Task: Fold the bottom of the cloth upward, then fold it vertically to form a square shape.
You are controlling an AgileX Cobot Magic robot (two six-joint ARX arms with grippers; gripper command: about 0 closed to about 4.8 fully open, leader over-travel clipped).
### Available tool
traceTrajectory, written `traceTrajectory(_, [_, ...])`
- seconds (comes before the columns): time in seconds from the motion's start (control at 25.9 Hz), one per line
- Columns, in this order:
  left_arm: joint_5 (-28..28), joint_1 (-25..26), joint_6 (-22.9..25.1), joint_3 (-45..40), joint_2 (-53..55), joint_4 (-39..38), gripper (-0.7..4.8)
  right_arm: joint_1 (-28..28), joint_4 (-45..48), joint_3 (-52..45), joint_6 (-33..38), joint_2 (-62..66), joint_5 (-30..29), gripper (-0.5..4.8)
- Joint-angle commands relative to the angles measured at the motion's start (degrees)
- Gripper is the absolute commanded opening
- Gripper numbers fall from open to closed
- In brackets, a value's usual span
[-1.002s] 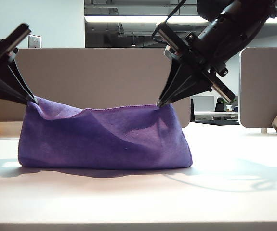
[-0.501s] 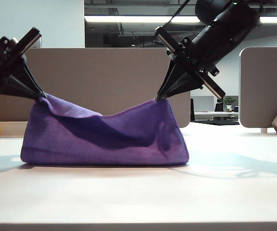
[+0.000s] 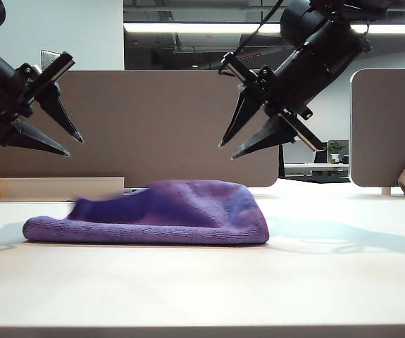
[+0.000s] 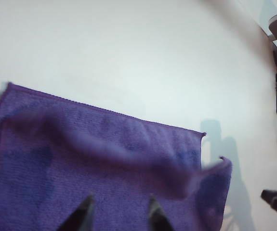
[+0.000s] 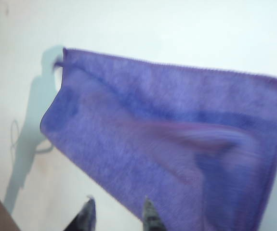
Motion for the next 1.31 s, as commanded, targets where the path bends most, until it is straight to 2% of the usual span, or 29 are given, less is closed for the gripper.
traceTrajectory(0.04, [-0.66,0.11,0.90,0.28,-0.17,1.18,1.57,-0.94,0.48,0.35,0.44,-0.24,-2.38,1.18])
traceTrajectory(0.15, [0.66,0.11,0.66,0.28,-0.17,0.83,1.49,-1.03,0.00,0.35,0.63,-0.24,-4.66,1.11])
traceTrajectory(0.23, [2.51,0.11,0.61,0.28,-0.04,0.63,1.47,-1.03,-0.72,0.35,0.94,-0.24,-5.68,0.82])
traceTrajectory(0.27, [3.82,0.11,0.33,0.31,0.33,0.31,1.46,-1.03,-0.96,0.35,0.94,-0.24,-6.40,0.57])
traceTrajectory(0.31, [4.63,0.15,-0.46,0.31,0.66,-0.81,1.42,-1.03,-0.98,0.35,0.92,-0.28,-6.99,0.04])
traceTrajectory(0.35, [4.68,0.15,-0.35,0.31,0.70,-1.68,1.42,-1.09,-0.98,0.39,0.92,-0.33,-7.54,-0.08])
traceTrajectory(0.42, [5.11,0.44,1.16,0.31,0.68,-2.75,1.18,-1.22,-1.07,0.44,0.92,-0.33,-8.50,-0.08])
traceTrajectory(0.54, [7.96,0.77,2.16,0.46,0.66,-3.02,0.21,-1.25,-4.76,1.97,-0.57,-0.17,-8.24,-0.08])
traceTrajectory(0.62, [7.87,0.81,2.14,0.66,0.66,-3.28,-0.03,-1.25,-5.97,2.80,-0.83,-0.15,-6.95,-0.08])
traceTrajectory(0.81, [7.89,0.81,2.01,0.66,0.68,-4.92,-0.05,-1.42,-7.61,3.30,-0.85,0.07,-4.39,-0.08])
traceTrajectory(1.0, [5.07,0.96,1.99,0.66,0.79,-8.11,-0.05,-1.44,-12.92,3.23,-2.40,1.70,-3.02,-0.08])
traceTrajectory(1.31, [1.57,2.32,2.60,0.66,0.92,-13.00,-0.05,-1.51,-14.78,3.21,-3.21,2.40,-0.04,-0.08])
